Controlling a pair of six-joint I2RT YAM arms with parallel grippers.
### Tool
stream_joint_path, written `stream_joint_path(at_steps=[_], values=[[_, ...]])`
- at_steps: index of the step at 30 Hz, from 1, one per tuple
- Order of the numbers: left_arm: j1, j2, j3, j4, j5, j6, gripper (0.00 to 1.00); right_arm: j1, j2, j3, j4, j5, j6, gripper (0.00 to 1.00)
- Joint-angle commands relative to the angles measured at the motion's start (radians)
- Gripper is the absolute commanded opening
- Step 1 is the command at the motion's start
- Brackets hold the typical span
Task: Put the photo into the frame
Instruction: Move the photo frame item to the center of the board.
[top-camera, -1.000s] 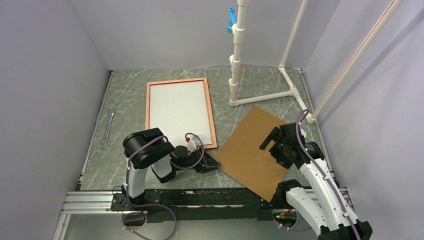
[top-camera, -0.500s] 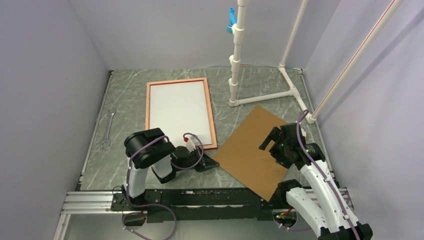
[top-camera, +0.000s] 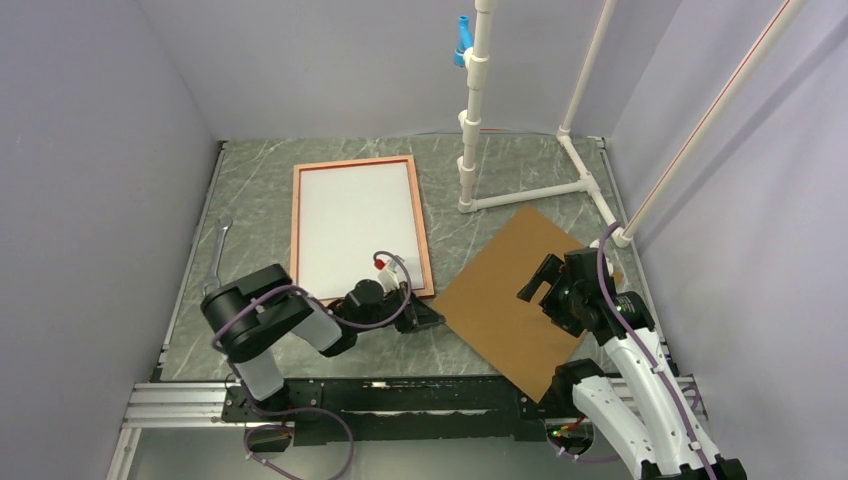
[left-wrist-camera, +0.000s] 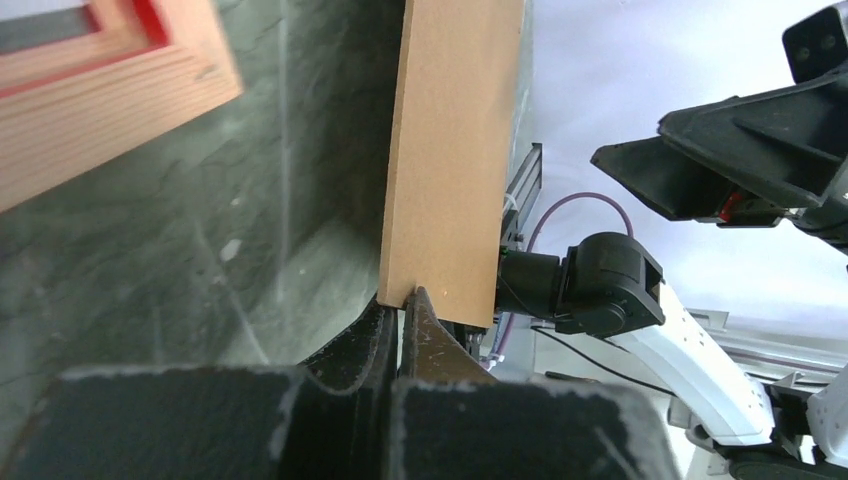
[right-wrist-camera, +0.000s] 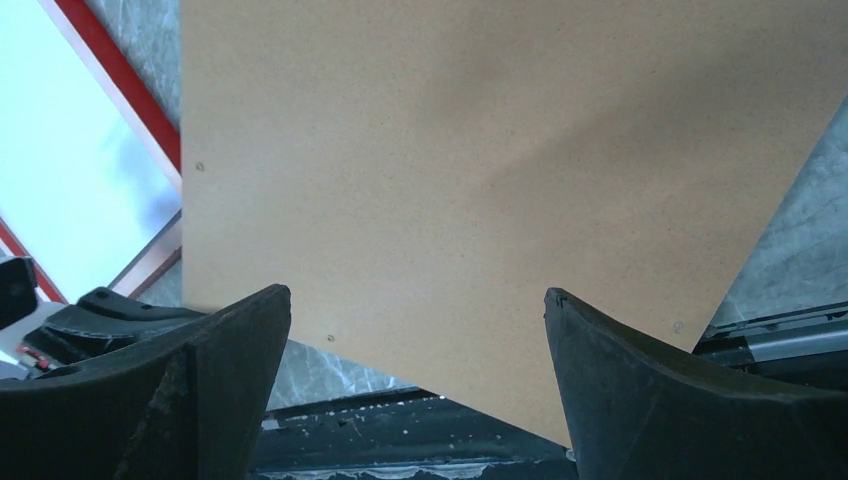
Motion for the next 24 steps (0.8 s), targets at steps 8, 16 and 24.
stream_joint_path(at_steps=[8,16,24], values=[[0.065,-0.156,-0.107,-0.15,-0.044,0.134,0.0,-0.005,-0.01,0.033,0.069,-0.096,-0.085,1.0],[0.227,-0.256,-0.364,0.038,-0.022,0.076,0.0,-0.005,0.024,0.009,0.11,-0.123,-0.086,1.0],[0.274,-0.77,-0.387,-0.494,-0.134,0.125,0.0,-0.005,0.041,-0.087,0.147,-0.14,-0.055,1.0]])
